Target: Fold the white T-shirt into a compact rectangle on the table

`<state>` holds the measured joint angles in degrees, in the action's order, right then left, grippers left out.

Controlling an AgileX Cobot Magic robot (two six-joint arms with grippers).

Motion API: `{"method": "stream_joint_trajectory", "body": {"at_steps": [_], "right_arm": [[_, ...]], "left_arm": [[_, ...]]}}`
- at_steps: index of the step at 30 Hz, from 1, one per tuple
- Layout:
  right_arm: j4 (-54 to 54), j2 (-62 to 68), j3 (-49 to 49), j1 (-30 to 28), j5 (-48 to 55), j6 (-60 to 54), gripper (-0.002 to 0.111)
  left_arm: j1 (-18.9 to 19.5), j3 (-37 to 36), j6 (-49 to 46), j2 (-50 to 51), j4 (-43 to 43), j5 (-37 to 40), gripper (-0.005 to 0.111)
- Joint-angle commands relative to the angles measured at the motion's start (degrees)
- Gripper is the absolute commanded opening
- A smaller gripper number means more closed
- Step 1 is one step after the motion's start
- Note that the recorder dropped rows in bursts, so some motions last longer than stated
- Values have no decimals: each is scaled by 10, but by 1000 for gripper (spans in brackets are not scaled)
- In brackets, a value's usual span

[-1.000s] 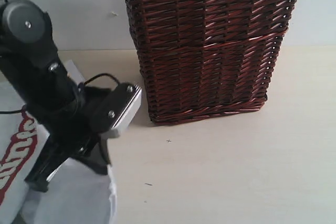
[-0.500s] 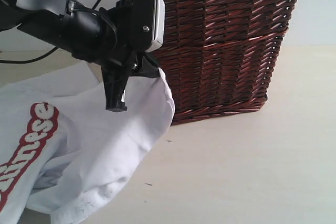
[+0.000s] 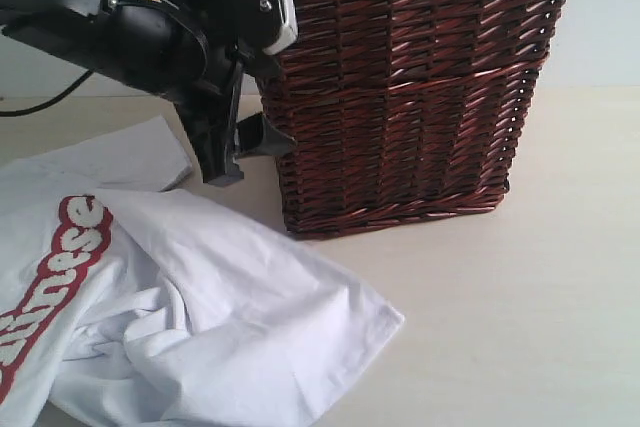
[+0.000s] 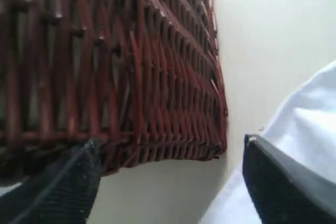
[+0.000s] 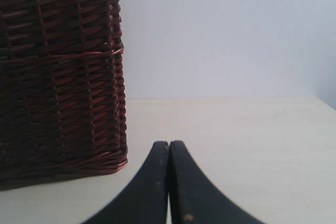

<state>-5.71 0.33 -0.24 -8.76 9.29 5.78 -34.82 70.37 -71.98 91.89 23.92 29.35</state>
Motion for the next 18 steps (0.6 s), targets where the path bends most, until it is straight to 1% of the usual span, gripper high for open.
{"method": "stream_joint_trajectory", "body": {"at_steps": [1, 2, 4, 6, 8, 9, 11, 13, 15, 18], "right_arm": [[2, -3, 2, -2, -5, 0, 0], [2, -3, 2, -2, -5, 0, 0], [2, -3, 2, -2, -5, 0, 0], [2, -3, 2, -2, -5, 0, 0], [2, -3, 2, -2, -5, 0, 0], [2, -3, 2, -2, -5, 0, 0], [2, -3, 2, -2, -5, 0, 0], [2, -3, 2, -2, -5, 0, 0], [2, -3, 2, -2, -5, 0, 0], [2, -3, 2, -2, -5, 0, 0]], "left_arm": [[1, 2, 33, -35, -6, -9, 72], [1, 2, 52, -42, -4, -2, 72], [1, 2, 124, -49, -6, 34, 68], [1, 2, 186, -45, -26, 115, 59], [1, 2, 205, -28, -52, 210, 52], [1, 2, 220, -15, -64, 261, 51], [1, -6, 257, 8, -77, 330, 54], [1, -30, 284, 27, -96, 364, 60], [0, -61, 290, 35, -116, 377, 64], [0, -115, 286, 39, -147, 352, 64]]}}
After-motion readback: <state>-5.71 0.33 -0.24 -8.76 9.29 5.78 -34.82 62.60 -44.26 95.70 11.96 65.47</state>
